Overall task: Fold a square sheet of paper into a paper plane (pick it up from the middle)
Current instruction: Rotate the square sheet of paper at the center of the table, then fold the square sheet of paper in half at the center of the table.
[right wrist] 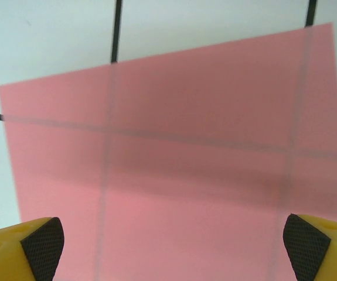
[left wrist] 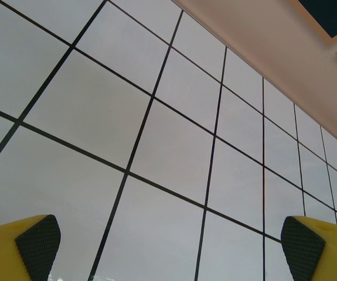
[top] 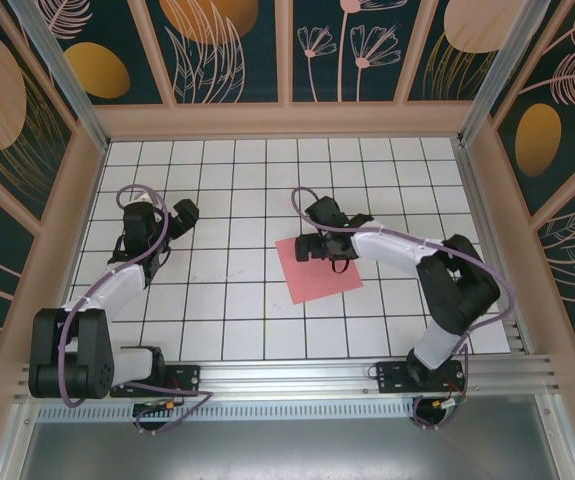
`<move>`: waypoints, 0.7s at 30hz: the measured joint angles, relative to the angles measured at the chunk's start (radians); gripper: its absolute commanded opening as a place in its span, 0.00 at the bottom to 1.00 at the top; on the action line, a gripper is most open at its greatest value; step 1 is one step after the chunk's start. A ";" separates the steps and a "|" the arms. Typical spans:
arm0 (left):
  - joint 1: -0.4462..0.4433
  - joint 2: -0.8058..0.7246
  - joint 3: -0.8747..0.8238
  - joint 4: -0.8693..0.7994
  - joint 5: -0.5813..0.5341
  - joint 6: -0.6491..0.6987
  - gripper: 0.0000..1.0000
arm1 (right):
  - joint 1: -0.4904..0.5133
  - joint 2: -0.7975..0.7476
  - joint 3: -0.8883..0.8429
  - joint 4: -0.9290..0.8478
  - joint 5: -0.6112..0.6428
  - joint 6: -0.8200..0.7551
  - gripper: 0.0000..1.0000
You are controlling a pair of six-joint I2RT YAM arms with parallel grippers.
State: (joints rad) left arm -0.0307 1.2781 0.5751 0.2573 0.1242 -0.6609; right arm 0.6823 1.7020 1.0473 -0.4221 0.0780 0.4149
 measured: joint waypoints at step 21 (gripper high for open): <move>0.000 0.000 0.000 0.000 0.000 0.000 0.98 | 0.022 0.147 0.090 -0.092 0.000 -0.069 0.99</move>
State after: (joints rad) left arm -0.0307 1.2781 0.5751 0.2569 0.1238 -0.6609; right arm 0.7044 1.8488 1.1374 -0.5140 0.0784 0.3454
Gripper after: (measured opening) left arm 0.985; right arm 0.988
